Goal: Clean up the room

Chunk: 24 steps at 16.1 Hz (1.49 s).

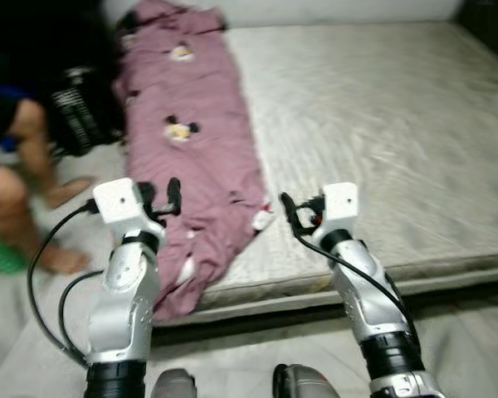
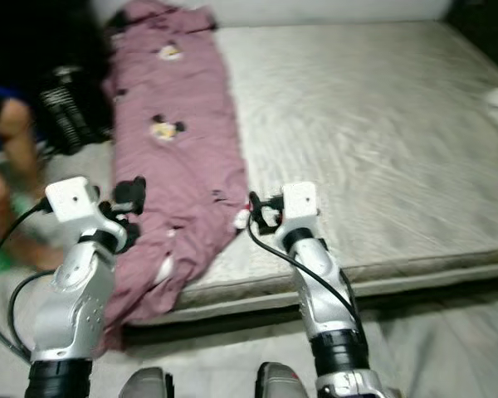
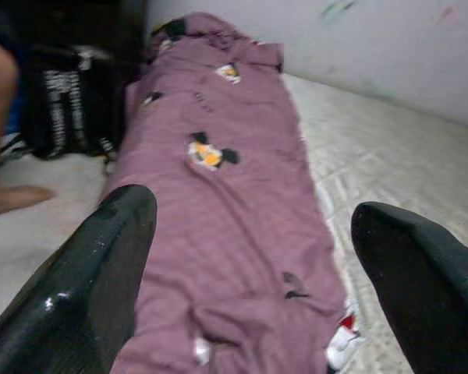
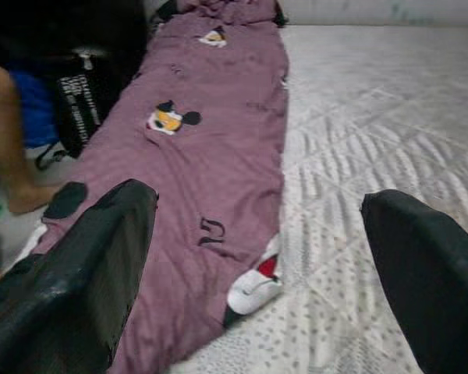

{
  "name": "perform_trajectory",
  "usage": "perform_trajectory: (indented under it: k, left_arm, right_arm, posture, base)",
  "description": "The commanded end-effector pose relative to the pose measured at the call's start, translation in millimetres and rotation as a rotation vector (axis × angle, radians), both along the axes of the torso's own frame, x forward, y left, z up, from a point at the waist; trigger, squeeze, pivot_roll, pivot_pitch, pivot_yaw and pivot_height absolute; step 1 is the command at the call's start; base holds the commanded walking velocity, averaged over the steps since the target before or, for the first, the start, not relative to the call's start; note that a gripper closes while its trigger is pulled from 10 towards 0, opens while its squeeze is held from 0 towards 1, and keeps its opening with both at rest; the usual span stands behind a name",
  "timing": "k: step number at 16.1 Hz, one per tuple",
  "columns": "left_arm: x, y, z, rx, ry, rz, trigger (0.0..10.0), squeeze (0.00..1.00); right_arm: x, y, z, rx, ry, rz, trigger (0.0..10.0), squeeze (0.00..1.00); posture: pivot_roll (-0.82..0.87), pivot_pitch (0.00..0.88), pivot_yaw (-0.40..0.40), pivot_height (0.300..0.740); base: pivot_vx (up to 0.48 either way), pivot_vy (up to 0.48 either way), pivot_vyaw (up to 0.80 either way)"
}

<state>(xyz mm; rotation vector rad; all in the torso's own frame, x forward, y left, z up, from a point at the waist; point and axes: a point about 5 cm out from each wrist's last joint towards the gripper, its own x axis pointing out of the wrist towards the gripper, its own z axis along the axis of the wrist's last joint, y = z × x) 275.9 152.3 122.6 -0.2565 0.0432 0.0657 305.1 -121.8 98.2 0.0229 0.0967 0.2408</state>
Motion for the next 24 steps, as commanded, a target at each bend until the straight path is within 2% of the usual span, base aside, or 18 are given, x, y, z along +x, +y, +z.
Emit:
perform_trajectory:
  k: [1,5,15,24]
  left_arm:
    - [-0.6,-2.3,3,0.004,-0.002,-0.004,10.0,0.0]
    - [3.4,-3.2,5,0.01,-0.006,-0.01,10.0,0.0]
    - [8.6,-5.7,10,0.013,-0.028,-0.014,10.0,0.0]
    - [9.7,-3.1,11,0.034,-0.043,0.005,10.0,0.0]
  right_arm:
    - [0.8,-5.4,2,-0.002,-0.002,-0.02,10.0,0.0]
    - [2.1,-3.5,5,0.0,-0.021,-0.01,10.0,0.0]
    - [5.6,-2.1,8,-0.001,-0.039,0.012,10.0,0.0]
    - [6.8,-0.9,7,-0.008,-0.038,0.03,10.0,0.0]
  posture:
    - [0.04,0.127,-0.007,0.74]
    - [0.04,0.111,-0.009,0.736]
    - [0.03,0.1,-0.011,0.613]
    - [0.03,0.102,-0.014,0.613]
  base:
    - [0.0,0.0,0.0]
    - [0.0,0.0,0.0]
    - [0.0,0.0,0.0]
    - [0.0,0.0,0.0]
